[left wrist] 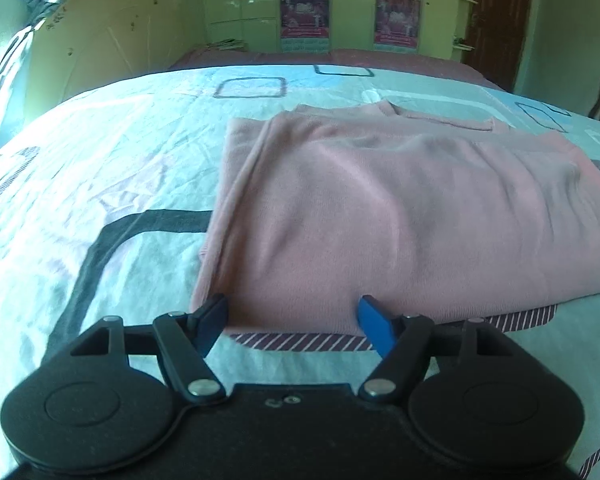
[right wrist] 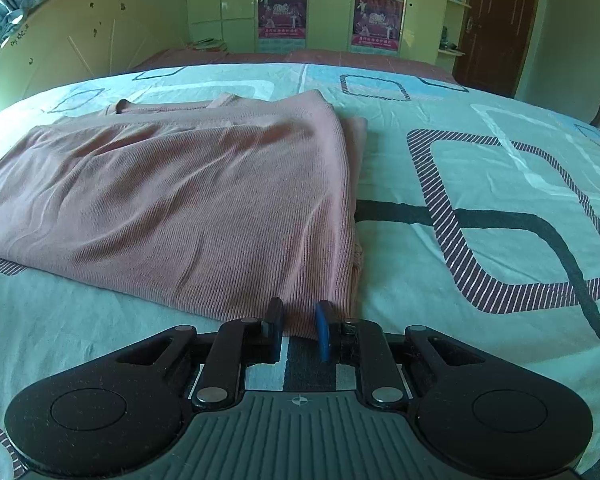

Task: Fold small clothes
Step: 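Close both tools on the ribbed hem of the sweatshirt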

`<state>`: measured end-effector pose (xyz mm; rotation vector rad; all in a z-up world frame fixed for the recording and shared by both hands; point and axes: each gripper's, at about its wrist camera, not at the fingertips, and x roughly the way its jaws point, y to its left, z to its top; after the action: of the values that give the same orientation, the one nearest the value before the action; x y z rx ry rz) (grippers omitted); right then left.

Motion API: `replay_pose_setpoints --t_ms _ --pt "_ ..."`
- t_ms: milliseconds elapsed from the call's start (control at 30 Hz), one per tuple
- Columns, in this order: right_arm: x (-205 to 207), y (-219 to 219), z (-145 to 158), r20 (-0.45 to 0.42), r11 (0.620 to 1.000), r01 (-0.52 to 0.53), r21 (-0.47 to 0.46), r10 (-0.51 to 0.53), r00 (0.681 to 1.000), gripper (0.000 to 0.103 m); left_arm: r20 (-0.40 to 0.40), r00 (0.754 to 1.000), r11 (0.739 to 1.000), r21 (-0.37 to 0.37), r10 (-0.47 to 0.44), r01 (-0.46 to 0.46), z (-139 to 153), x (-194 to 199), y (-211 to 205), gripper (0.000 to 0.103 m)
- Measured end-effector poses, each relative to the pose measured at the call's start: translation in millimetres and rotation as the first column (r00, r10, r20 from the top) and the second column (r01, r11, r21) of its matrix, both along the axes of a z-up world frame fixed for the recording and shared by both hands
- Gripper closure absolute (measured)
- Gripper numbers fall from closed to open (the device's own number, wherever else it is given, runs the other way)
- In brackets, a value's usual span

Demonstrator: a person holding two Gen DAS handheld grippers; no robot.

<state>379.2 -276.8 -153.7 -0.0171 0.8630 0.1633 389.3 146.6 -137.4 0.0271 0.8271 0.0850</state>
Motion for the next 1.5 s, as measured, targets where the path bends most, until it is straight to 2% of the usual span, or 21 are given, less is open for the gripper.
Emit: replay_pose_setpoints --t_ms 33,100,167,233,333,467,567,600,633,700,900,967,1033,1067,1100,1167,1200,1233,1333,1400,1500 --pt "1.3 -1.2 0.3 -0.006 1.0 -0.001 0.006 0.001 1.0 0.086 -0.003 1.0 0.999 -0.012 0.031 -0.031 0.9 -6.7 3.0 0.033" --pt "4.4 -3.1 1.3 -0.022 1.0 -0.004 0.015 0.004 1.0 0.086 -0.013 0.998 0.992 -0.106 0.069 -0.07 0.0 -21.4 14.2 0.037" --pt "6.1 -2.5 5.8 -0.042 1.0 -0.003 0.012 0.004 0.999 0.086 -0.005 0.995 0.975 -0.2 0.1 -0.099 -0.6 -35.6 24.2 0.043" --pt "-1.9 -1.4 17.2 -0.01 0.999 -0.002 0.054 0.003 1.0 0.086 0.004 0.993 0.946 -0.303 0.121 -0.115 -2.0 -44.6 34.1 0.052" --pt "-16.7 8.8 28.0 0.031 0.992 -0.024 0.126 0.021 0.999 0.086 -0.005 0.988 0.876 -0.46 0.158 -0.142 -10.2 -45.1 48.4 0.059" --pt "-17.8 30.3 34.8 0.039 0.979 -0.025 0.203 0.017 0.999 0.086 0.0 0.978 0.796 -0.581 0.211 -0.171 -22.7 -29.0 60.0 0.059" --pt "-5.8 52.6 38.9 0.03 0.971 -0.03 0.239 0.024 0.999 0.086 -0.01 0.963 0.719 -0.664 0.269 -0.207 -30.3 -16.5 72.9 0.059" --pt "0.2 61.0 40.2 0.028 0.969 -0.034 0.246 0.028 0.999 0.088 -0.014 0.959 0.692 -0.689 0.285 -0.215 -32.6 -12.1 76.5 0.059" --pt "8.2 68.6 41.3 0.023 0.966 -0.041 0.257 0.036 0.999 0.097 -0.015 0.954 0.666 -0.712 0.299 -0.221 -36.0 -7.0 79.9 0.059" --pt "22.9 82.6 43.1 0.014 0.962 -0.04 0.269 0.038 0.999 0.102 -0.01 0.95 0.638 -0.738 0.311 -0.217 -40.2 3.0 83.3 0.059" --pt "64.7 126.3 42.5 0.009 0.962 -0.051 0.27 0.05 0.999 0.103 0.009 0.951 0.613 -0.767 0.309 -0.191 -46.8 35.1 87.8 0.06" --pt "72.9 139.0 41.4 0.005 0.963 -0.058 0.263 0.059 0.998 0.103 0.009 0.953 0.621 -0.76 0.304 -0.191 -47.7 44.1 88.0 0.068" --pt "80.7 150.8 41.8 0.005 0.963 -0.068 0.259 0.069 0.998 0.103 0.002 0.954 0.63 -0.751 0.3 -0.196 -50.4 48.4 90.1 0.088" --pt "84.0 156.1 42.1 0.005 0.964 -0.073 0.257 0.075 0.997 0.103 -0.005 0.955 0.628 -0.753 0.296 -0.198 -53.2 50.8 93.0 0.088" --pt "87.5 161.2 42.2 0.004 0.964 -0.08 0.253 0.081 0.997 0.103 -0.004 0.956 0.622 -0.759 0.293 -0.193 -55.1 52.0 95.3 0.094" --pt "93.5 169.0 42.9 0.006 0.966 -0.088 0.244 0.089 0.996 0.103 0.015 0.948 0.59 -0.786 0.318 -0.185 -49.7 43.1 99.5 0.096" --pt "95.6 171.7 44.2 0.011 0.966 -0.09 0.242 0.09 0.996 0.103 0.053 0.945 0.59 -0.792 0.322 -0.156 -42.4 37.5 98.8 0.096" --pt "97.2 172.9 45.1 0.017 0.966 -0.091 0.243 0.09 0.996 0.103 0.08 0.944 0.612 -0.778 0.32 -0.142 -36.6 34.2 96.2 0.096" --pt "105.7 178.4 33.9 -0.023 0.977 -0.09 0.193 0.096 0.995 0.103 0.03 0.95 0.645 -0.741 0.31 -0.187 -45.8 38.4 93.4 0.096" --pt "114.7 177.9 14.4 -0.113 0.979 -0.077 0.188 0.1 0.989 0.103 0.018 0.949 0.624 -0.758 0.314 -0.193 -55.2 37.5 96.4 0.096" --pt "114.1 174.2 11.2 -0.1 0.975 -0.069 0.211 0.092 0.991 0.103 0.031 0.951 0.647 -0.74 0.306 -0.184 -52.7 36.7 93.4 0.096"
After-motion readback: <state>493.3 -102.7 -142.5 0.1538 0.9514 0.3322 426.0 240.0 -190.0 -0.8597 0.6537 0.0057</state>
